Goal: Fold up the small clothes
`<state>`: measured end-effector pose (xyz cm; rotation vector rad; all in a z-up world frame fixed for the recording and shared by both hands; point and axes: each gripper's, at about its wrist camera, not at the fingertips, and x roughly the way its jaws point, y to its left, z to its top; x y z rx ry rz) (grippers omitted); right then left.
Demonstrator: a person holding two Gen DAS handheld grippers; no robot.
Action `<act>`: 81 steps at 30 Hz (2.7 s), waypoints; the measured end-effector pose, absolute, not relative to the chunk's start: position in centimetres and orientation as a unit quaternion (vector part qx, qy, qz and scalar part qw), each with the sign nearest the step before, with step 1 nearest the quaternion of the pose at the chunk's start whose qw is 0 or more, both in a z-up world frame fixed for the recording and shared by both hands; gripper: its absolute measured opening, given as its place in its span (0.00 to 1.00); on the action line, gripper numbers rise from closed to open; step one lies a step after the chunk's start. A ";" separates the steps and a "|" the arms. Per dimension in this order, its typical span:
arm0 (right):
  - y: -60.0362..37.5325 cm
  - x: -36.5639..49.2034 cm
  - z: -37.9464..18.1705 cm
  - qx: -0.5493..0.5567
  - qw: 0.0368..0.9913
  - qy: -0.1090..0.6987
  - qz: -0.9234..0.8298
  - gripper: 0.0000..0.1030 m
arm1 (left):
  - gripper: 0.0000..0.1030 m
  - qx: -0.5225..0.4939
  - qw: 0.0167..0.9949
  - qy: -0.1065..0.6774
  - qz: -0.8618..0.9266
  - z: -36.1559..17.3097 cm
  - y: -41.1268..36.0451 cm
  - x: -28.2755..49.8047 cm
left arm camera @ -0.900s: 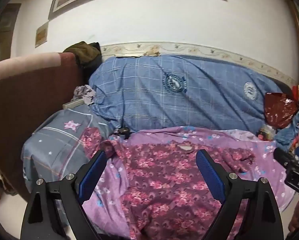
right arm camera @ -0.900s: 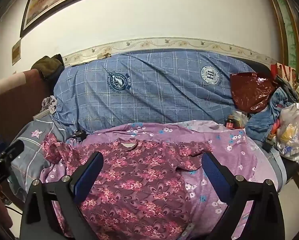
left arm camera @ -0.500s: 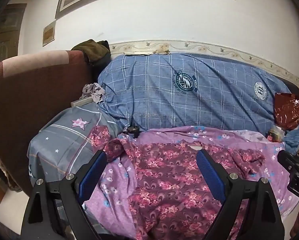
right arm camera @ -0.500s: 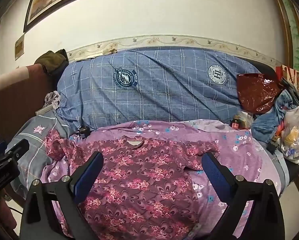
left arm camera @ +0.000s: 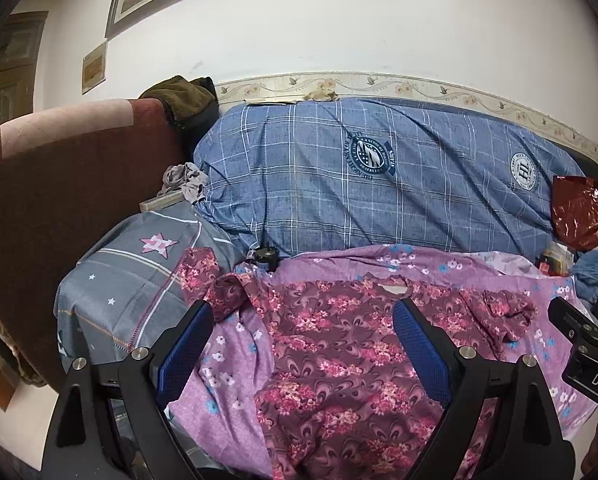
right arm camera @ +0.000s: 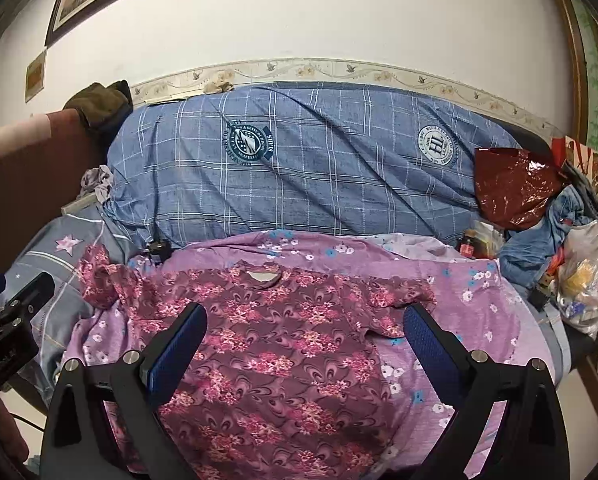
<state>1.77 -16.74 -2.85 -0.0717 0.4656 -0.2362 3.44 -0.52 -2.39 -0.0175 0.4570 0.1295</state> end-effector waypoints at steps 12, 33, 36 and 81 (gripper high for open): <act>-17.4 2.0 -3.1 -0.045 0.965 0.227 -0.126 0.96 | 0.90 0.009 0.971 0.232 0.059 -2.6 -2.2 4.1; -19.0 6.3 -5.0 -0.050 0.957 0.250 -0.140 0.96 | 0.89 0.012 0.966 0.253 0.060 -3.4 -3.5 9.7; -19.1 6.7 -5.0 -0.051 0.956 0.251 -0.142 0.96 | 0.90 0.015 0.964 0.256 0.062 -3.5 -3.4 10.2; -43.9 17.3 -14.2 0.228 0.906 0.329 -0.137 0.81 | 0.88 0.016 0.920 0.371 0.126 -19.7 0.8 34.8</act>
